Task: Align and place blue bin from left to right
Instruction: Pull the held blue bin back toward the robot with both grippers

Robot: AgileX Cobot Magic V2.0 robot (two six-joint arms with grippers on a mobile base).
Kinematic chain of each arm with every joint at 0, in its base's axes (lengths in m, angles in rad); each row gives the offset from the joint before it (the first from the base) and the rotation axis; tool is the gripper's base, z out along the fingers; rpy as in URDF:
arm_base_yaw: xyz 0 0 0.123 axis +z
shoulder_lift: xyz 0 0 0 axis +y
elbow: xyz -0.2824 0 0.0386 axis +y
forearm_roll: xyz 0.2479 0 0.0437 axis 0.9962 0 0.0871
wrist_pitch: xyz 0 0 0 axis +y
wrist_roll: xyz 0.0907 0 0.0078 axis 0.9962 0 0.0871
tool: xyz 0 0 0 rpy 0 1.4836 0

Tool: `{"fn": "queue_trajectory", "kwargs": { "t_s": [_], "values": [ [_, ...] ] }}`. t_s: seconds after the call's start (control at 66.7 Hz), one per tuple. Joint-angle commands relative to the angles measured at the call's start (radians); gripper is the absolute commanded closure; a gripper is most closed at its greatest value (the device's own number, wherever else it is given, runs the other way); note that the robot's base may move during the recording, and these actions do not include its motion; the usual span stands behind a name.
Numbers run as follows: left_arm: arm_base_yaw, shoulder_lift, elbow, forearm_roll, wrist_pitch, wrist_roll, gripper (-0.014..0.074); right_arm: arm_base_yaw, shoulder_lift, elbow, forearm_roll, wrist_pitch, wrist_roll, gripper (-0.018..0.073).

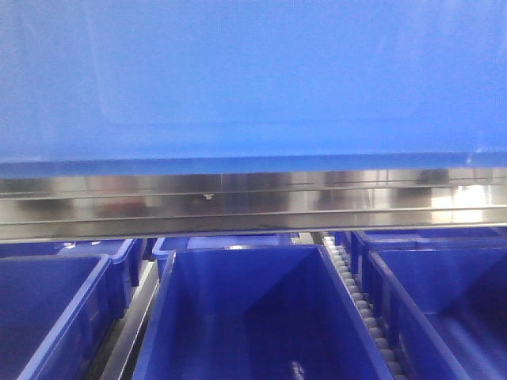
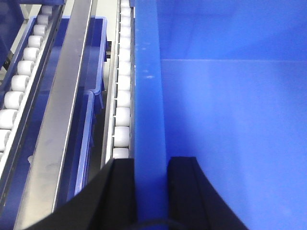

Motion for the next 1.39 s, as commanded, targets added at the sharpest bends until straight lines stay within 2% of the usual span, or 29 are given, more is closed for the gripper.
{"fn": "queue_trajectory", "kwargs": {
  "t_s": [0.0, 0.824, 1.379],
  "values": [
    [-0.015, -0.023, -0.010, 0.034, -0.059, -0.007, 0.0707, 0.005, -0.022, -0.011, -0.040, -0.073, -0.001, 0.0637],
    [-0.015, -0.023, -0.010, 0.034, -0.059, -0.007, 0.0707, 0.005, -0.022, -0.011, -0.040, -0.085, -0.001, 0.0637],
    [-0.015, -0.023, -0.010, 0.034, -0.059, -0.007, 0.0707, 0.005, -0.022, -0.011, -0.040, -0.268, -0.001, 0.0637]
  ]
}}
